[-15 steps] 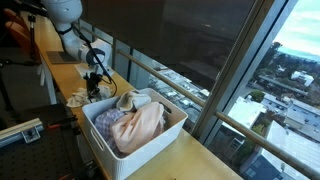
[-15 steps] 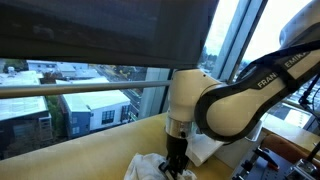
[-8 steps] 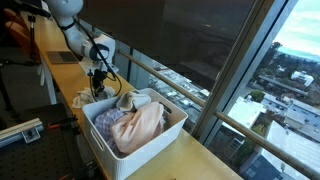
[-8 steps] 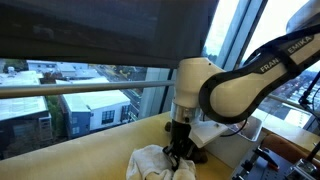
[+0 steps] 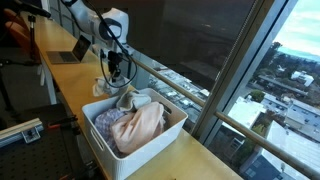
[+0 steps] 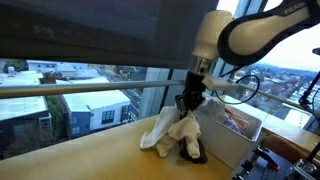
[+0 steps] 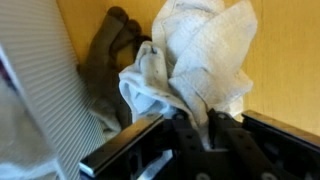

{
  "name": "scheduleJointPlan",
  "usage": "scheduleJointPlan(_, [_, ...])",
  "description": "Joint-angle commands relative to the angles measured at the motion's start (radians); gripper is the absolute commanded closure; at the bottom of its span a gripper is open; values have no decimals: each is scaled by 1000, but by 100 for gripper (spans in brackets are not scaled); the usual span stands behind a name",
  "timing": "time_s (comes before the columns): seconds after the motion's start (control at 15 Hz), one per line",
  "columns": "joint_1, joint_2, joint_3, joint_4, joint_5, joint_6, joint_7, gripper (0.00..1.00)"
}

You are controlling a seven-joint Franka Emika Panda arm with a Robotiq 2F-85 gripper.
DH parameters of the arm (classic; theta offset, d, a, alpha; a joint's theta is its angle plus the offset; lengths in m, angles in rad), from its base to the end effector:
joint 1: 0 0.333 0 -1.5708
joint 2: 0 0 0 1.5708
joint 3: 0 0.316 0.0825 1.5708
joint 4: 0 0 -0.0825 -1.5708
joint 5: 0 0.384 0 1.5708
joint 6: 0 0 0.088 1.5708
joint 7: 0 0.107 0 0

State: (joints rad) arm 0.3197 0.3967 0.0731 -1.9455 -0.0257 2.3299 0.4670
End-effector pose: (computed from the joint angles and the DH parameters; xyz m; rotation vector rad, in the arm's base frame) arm 0.5716 0.2343 0.2766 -3.1358 0.0971 0.0221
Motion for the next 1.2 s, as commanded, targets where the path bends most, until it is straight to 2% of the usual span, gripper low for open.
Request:
scheduleJointPlan(0.0, [-49,-162,-39,-32,-43,-39,6,95])
scheduleJointPlan(0.33, [-180,-323,-85,-23,-74,-131,-34,95])
scheduleJointPlan(0.47, [-221,-340,-88,-21,-76,-144,-44,95])
scheduleJointPlan(1.13, [-318,-390,-109,-66,-92,-152,-58,95])
